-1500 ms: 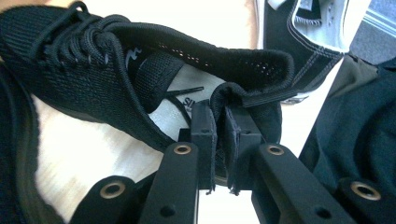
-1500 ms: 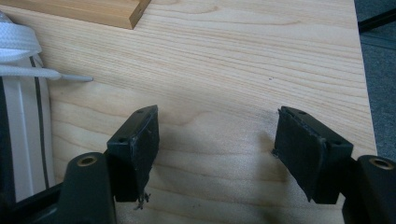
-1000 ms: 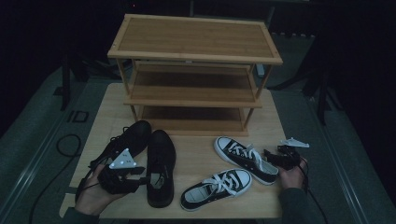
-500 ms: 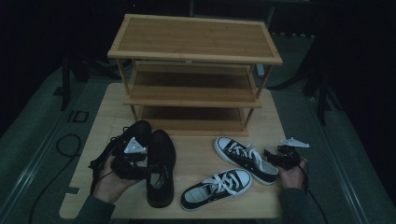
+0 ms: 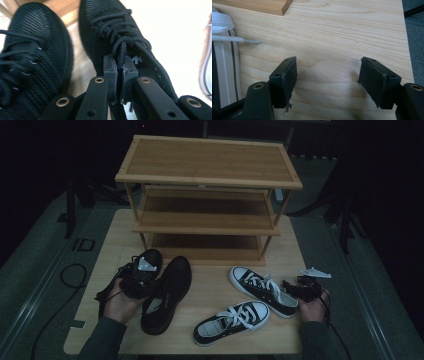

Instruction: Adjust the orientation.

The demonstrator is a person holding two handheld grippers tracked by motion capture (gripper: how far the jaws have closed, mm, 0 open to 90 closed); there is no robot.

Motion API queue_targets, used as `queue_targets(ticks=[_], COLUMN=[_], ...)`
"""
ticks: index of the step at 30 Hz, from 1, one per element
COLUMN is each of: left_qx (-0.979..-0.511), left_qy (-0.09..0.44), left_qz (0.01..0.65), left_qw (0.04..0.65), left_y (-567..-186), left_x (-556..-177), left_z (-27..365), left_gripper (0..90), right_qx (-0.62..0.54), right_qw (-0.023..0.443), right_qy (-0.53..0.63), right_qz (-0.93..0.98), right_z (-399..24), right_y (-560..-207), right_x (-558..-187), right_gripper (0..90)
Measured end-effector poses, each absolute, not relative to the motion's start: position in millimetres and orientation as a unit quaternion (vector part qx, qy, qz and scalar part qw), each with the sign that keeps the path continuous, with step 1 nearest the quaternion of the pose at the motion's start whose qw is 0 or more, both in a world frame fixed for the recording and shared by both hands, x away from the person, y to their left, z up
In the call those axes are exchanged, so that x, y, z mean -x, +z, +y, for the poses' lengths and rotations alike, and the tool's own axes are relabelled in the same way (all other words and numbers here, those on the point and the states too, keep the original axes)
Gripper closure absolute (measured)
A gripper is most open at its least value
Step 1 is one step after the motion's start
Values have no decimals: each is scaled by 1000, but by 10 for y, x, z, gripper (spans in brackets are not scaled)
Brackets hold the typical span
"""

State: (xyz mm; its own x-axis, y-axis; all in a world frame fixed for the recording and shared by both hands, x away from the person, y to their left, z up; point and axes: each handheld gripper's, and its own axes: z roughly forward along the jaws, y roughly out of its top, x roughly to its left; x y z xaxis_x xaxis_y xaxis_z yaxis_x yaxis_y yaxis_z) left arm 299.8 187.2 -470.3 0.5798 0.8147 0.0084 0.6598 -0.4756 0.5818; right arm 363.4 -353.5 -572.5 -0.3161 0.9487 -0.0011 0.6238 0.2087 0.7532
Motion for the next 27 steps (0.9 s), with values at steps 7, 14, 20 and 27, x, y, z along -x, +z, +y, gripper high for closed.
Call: queue_targets(ticks=[7,14,20,27], left_qx=[-858,-859,-853,-853], left_qy=[142,137,144,153], left_qz=[420,421,432,430], left_qw=[260,257,256,253], left_y=[-4678,-4669,-4660,-4672], left_x=[-2986,-2926,-2911,-2910], left_z=[1964,2108,2201,2209], left_gripper=[854,851,848,801], right_qx=[-532,-532,-532,-532], right_qw=[242,242,242,242], right_qy=[335,335,335,335], right_qz=[739,739,739,739], right_z=[-3535,-3535,-3534,-3535], right_y=[-5725,-5725,-5725,-5725], right_x=[-3634,-3634,-3634,-3634], right_gripper=[302,302,302,302])
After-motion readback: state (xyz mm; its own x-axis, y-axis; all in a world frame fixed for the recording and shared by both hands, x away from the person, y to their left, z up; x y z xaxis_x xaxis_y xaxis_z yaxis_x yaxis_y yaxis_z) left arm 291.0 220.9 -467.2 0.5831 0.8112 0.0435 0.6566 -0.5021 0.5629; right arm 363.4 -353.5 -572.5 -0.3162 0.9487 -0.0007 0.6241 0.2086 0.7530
